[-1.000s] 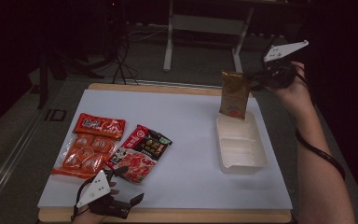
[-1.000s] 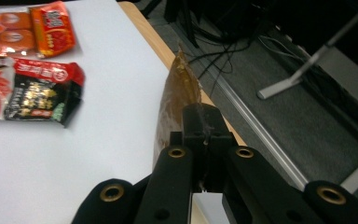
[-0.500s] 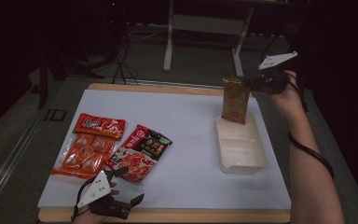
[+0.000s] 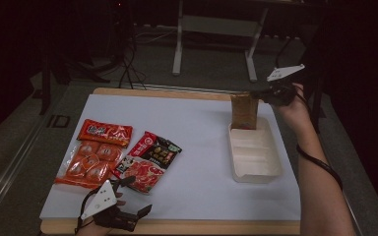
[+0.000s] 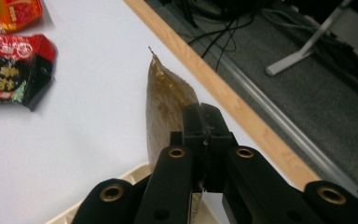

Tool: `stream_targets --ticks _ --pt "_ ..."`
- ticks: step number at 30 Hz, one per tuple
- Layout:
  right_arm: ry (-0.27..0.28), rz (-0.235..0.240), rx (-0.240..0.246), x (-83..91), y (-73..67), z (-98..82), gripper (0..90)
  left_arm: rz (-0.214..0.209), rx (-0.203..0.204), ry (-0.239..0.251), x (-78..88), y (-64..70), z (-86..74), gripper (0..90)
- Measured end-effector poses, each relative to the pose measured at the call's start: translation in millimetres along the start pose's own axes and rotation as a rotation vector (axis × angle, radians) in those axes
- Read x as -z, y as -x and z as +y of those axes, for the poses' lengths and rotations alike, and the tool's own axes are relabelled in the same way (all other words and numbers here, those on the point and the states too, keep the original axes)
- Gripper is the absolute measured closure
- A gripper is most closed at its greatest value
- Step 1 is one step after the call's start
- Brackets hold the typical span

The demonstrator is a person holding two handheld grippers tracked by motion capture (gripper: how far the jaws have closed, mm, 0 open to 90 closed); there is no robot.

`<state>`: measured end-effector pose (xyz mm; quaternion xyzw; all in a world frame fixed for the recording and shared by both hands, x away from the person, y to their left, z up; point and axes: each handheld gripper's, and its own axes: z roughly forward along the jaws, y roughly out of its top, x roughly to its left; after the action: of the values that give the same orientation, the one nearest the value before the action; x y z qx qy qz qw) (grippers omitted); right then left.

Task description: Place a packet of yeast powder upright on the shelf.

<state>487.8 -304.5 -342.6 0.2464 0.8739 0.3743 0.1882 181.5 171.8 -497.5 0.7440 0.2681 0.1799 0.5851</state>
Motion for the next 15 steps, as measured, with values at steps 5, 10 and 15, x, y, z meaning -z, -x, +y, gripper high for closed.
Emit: stream_targets --ticks 5,10,15 --pt "0.006 0.010 -0.033 -6.8 0.4 -15.7 90.0 -0.002 -0.003 -0.001 -0.1 0.1 0.3 3.3" --pt "-0.008 -0.031 -0.052 -4.2 2.0 -22.5 89.9 -0.002 -0.006 -0.003 -0.5 0.3 0.3 3.3" --pt "-0.035 -0.091 -0.070 -2.6 -0.7 -24.4 76.4 -0.005 -0.007 -0.005 -0.7 0.3 0.1 3.3"
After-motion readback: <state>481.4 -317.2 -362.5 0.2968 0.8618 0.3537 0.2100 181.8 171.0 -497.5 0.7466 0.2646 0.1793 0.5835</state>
